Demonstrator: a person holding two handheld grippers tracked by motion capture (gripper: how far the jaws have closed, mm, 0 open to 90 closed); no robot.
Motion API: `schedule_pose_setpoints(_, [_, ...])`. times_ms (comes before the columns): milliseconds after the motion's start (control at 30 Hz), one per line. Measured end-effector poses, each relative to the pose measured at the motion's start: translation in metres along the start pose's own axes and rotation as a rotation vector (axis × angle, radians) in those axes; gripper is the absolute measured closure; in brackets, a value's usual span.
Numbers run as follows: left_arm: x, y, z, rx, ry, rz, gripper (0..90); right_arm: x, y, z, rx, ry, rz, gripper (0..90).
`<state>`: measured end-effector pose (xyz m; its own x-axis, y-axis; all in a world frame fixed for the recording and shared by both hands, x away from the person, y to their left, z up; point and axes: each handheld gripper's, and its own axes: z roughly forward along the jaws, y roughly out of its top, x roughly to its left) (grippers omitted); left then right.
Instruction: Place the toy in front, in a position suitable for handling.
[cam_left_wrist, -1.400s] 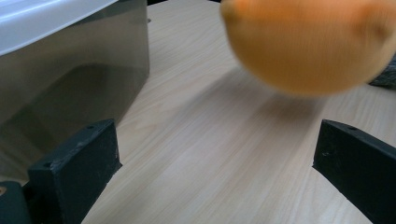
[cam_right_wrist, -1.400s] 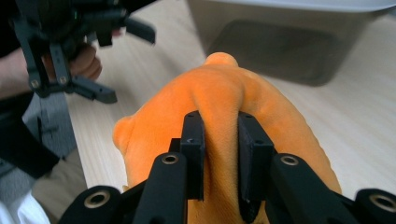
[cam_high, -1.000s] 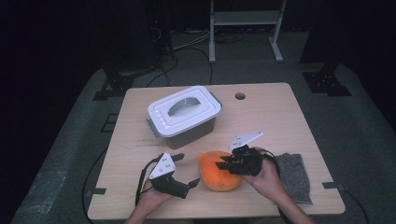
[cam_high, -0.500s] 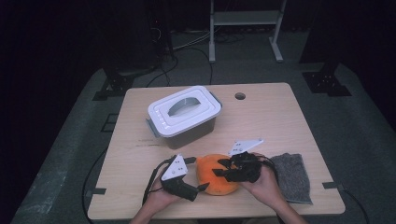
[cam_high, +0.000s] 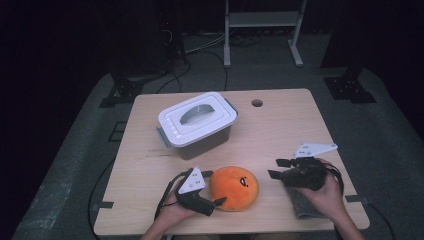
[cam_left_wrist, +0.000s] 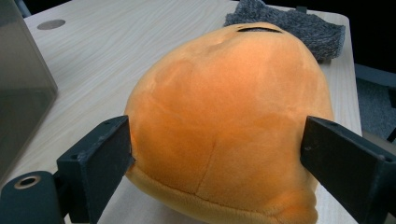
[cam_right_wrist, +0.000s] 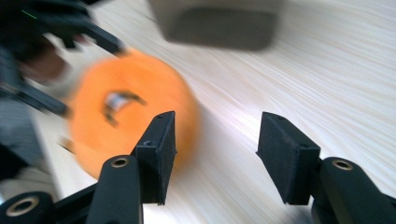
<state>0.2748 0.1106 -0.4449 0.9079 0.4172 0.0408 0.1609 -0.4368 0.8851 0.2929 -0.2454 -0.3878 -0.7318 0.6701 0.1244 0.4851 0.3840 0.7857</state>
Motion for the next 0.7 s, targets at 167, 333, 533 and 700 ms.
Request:
schedule_pose_setpoints(167, [0.0,-0.001,0.0,-0.009,0.0,0.001,8.5,-0.031,-0.032,-0.004,0.067,-0.103,0.06,47.0])
schedule_pose_setpoints(333, [-0.002,-0.001,-0.001,-0.015,0.006,0.009,7.9,-0.051,-0.054,0.0,0.104,-0.154,0.13,47.2])
schedule_pose_setpoints(533, [-0.004,0.003,-0.002,-0.031,0.023,0.032,7.9,-0.055,-0.067,0.014,0.214,-0.188,0.133,48.1])
schedule_pose_setpoints(700, [-0.005,0.006,-0.003,-0.056,0.037,0.033,7.9,-0.051,-0.075,0.023,0.228,-0.204,0.073,46.4])
